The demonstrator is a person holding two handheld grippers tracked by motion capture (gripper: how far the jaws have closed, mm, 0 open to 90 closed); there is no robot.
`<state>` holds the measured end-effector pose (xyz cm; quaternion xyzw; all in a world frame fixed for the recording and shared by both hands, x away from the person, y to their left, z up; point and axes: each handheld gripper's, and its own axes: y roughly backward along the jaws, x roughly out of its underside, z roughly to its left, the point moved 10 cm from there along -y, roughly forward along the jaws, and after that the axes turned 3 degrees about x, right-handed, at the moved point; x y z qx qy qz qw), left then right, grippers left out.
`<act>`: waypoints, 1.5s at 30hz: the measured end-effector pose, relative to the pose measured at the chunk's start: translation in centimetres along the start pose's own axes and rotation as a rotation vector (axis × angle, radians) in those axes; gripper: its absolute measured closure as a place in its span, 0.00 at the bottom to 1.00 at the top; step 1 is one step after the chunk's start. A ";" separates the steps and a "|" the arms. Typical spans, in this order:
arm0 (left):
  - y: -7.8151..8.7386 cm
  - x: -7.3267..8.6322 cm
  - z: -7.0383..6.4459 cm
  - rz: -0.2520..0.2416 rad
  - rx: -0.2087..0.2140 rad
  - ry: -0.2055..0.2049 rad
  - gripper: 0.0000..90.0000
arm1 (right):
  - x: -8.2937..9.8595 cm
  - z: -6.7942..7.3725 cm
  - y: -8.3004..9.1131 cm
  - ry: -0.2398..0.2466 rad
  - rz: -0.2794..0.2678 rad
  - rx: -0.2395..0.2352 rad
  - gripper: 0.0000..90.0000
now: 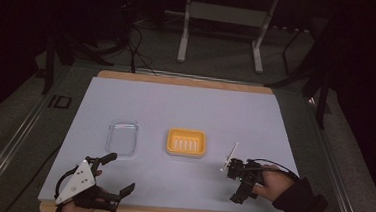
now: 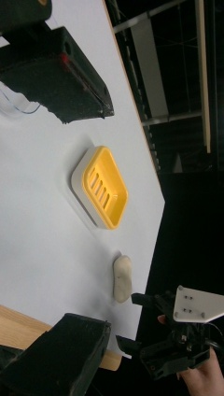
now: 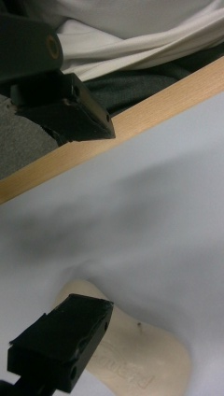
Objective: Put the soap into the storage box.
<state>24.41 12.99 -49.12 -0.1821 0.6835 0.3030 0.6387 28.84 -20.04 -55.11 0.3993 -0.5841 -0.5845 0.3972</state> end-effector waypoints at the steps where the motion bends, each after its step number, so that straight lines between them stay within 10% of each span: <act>1: 0.0 0.0 0.0 0.000 0.000 0.000 0.01 | 0.0 -0.1 0.0 -0.003 0.001 0.000 0.17; 28: 0.0 0.0 -0.1 0.003 0.008 0.008 0.01 | 0.1 -5.3 0.0 -0.287 -0.040 0.056 0.16; 45: -0.1 0.1 0.0 0.004 0.007 0.011 0.01 | -0.8 -6.9 -0.6 -0.308 -0.211 0.060 0.26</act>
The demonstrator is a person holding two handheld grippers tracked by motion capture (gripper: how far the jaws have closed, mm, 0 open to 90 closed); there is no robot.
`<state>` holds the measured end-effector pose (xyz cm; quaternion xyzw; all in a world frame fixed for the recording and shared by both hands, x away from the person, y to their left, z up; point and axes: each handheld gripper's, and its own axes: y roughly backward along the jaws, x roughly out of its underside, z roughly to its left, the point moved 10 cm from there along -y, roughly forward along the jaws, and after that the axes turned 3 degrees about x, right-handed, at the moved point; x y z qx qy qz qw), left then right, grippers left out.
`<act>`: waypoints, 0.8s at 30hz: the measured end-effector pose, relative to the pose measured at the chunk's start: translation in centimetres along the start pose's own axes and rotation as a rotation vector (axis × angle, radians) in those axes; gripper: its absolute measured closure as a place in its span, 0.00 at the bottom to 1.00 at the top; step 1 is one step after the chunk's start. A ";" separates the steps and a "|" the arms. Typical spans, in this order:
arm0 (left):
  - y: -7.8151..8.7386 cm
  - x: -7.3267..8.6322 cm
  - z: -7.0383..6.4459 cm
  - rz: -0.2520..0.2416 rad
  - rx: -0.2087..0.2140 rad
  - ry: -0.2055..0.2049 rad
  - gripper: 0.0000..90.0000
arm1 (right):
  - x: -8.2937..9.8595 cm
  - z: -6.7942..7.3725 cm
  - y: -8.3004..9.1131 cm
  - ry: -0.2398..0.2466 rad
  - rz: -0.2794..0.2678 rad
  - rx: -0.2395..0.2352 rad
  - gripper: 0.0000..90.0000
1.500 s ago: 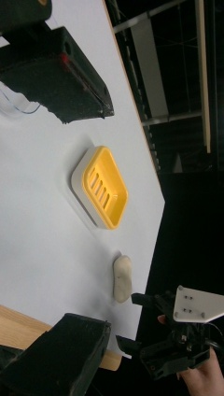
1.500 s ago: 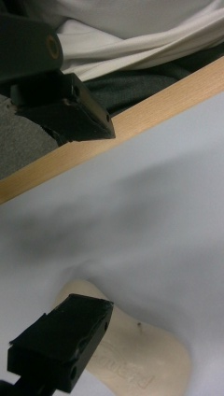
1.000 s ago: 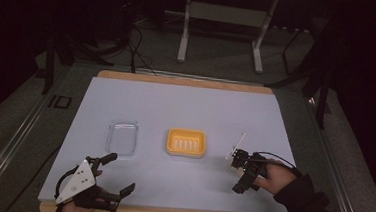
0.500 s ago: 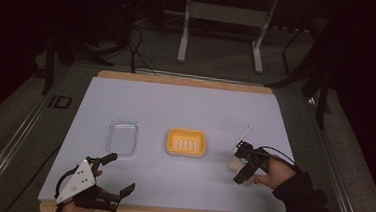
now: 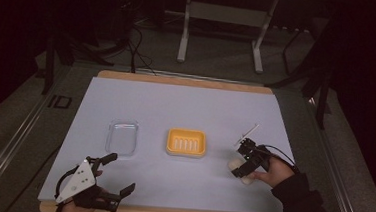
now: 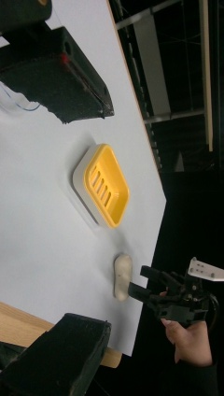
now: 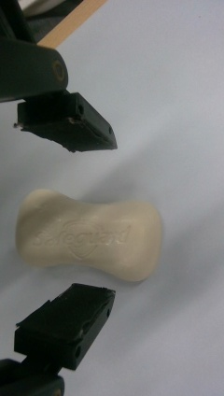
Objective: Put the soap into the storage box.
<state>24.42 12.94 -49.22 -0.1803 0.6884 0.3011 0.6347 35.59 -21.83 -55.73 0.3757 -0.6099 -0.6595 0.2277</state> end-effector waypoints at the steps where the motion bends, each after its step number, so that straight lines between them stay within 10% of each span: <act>1: 0.0 0.0 0.0 0.000 0.000 0.000 0.01 | 0.0 0.0 -0.1 -0.002 -0.002 -0.002 0.26; 24: 0.0 0.0 0.1 -0.001 -0.006 0.001 0.01 | 1.3 -1.4 -3.6 -0.022 0.019 0.013 0.41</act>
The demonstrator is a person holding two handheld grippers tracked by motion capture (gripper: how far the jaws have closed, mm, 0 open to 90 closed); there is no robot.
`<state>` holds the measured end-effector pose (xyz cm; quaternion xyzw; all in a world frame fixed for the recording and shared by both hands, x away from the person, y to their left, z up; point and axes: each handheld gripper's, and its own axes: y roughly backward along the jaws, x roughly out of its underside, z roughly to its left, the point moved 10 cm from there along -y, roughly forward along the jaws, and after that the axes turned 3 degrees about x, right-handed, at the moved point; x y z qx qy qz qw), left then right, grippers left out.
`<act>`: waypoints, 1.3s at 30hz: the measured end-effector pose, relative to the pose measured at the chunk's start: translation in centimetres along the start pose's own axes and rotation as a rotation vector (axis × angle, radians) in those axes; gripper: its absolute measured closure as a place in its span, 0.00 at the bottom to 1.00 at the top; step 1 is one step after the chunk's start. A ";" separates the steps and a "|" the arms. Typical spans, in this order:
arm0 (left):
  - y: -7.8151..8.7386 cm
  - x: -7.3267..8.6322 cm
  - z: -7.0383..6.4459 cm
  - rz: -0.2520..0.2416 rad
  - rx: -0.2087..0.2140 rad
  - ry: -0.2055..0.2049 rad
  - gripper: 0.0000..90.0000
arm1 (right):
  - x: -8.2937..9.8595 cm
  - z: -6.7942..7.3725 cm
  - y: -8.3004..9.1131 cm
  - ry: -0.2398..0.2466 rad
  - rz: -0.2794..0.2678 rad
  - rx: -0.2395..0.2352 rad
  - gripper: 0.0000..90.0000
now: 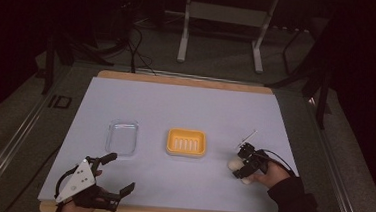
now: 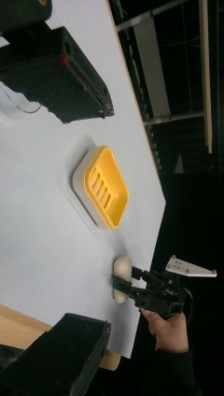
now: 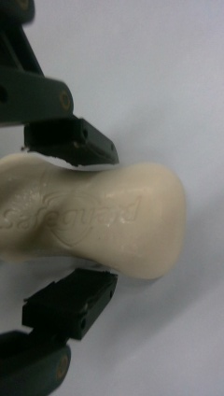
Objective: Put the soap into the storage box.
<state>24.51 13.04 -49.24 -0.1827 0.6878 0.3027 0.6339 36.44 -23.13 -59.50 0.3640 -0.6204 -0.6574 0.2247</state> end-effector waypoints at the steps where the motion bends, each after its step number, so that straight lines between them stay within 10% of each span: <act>1: 0.0 0.0 0.0 0.001 0.001 -0.001 0.01 | 0.1 0.0 -0.1 -0.001 0.005 0.005 0.43; 24: -0.1 0.1 -0.1 0.005 0.004 -0.004 0.01 | 0.0 0.4 -0.1 0.023 0.092 0.038 0.55; 39: -0.1 0.1 -0.1 0.009 0.006 -0.005 0.01 | -0.5 0.4 1.4 0.167 0.071 0.033 0.56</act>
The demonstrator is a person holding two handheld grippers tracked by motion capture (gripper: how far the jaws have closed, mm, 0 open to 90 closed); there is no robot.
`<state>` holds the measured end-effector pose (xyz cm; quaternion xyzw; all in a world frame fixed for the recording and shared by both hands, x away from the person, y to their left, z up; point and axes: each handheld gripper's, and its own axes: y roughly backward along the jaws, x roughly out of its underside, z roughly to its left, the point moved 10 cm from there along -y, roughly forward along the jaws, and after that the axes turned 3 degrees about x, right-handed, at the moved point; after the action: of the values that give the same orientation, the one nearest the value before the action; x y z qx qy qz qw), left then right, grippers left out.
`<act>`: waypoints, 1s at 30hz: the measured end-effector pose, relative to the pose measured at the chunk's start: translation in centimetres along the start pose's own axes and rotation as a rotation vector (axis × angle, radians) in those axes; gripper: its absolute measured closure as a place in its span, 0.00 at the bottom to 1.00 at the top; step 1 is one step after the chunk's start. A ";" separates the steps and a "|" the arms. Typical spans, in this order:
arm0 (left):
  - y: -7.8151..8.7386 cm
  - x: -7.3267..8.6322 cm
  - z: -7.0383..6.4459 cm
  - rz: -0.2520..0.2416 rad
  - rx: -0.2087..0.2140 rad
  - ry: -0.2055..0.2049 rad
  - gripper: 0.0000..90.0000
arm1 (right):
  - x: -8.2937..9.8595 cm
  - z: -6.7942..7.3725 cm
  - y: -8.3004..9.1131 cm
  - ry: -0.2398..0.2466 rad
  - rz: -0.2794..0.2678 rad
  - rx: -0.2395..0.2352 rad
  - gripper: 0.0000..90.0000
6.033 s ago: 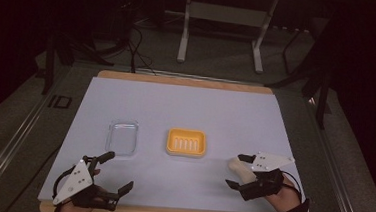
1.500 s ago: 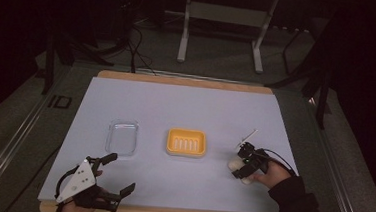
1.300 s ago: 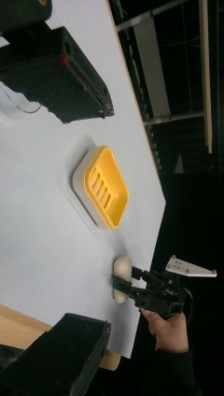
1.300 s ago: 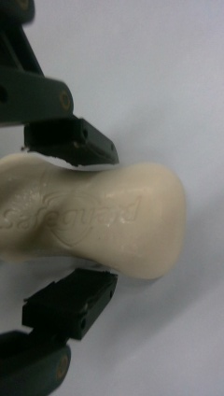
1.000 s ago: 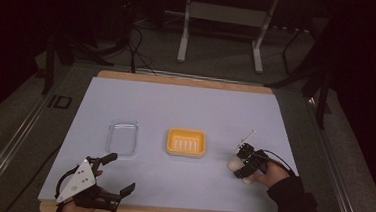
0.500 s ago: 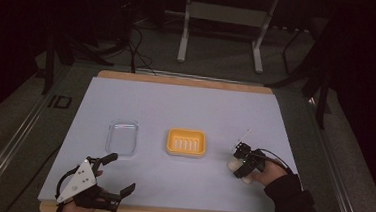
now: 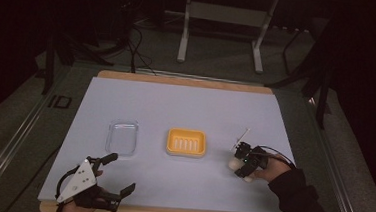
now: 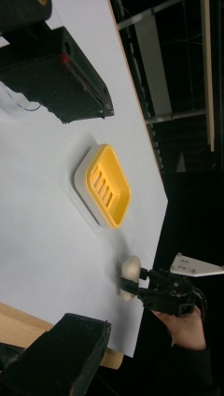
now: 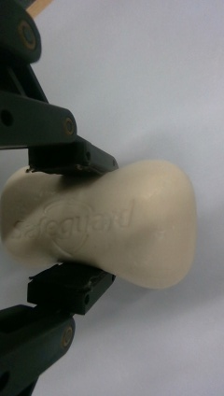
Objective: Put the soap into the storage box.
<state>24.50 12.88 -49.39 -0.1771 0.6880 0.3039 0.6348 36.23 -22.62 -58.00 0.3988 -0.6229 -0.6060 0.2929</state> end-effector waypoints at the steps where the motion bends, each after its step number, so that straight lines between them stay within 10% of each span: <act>1: 0.0 0.0 0.0 0.000 0.000 0.000 0.01 | -0.1 -0.1 0.3 0.004 -0.006 0.001 0.56; 30: 0.0 0.0 0.0 0.001 0.001 0.001 0.01 | -3.7 -0.8 5.5 0.150 -0.115 0.026 0.56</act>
<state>24.50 12.87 -49.41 -0.1765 0.6886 0.3039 0.6343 37.99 -20.20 -52.10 0.4820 -0.5829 -0.5822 0.2982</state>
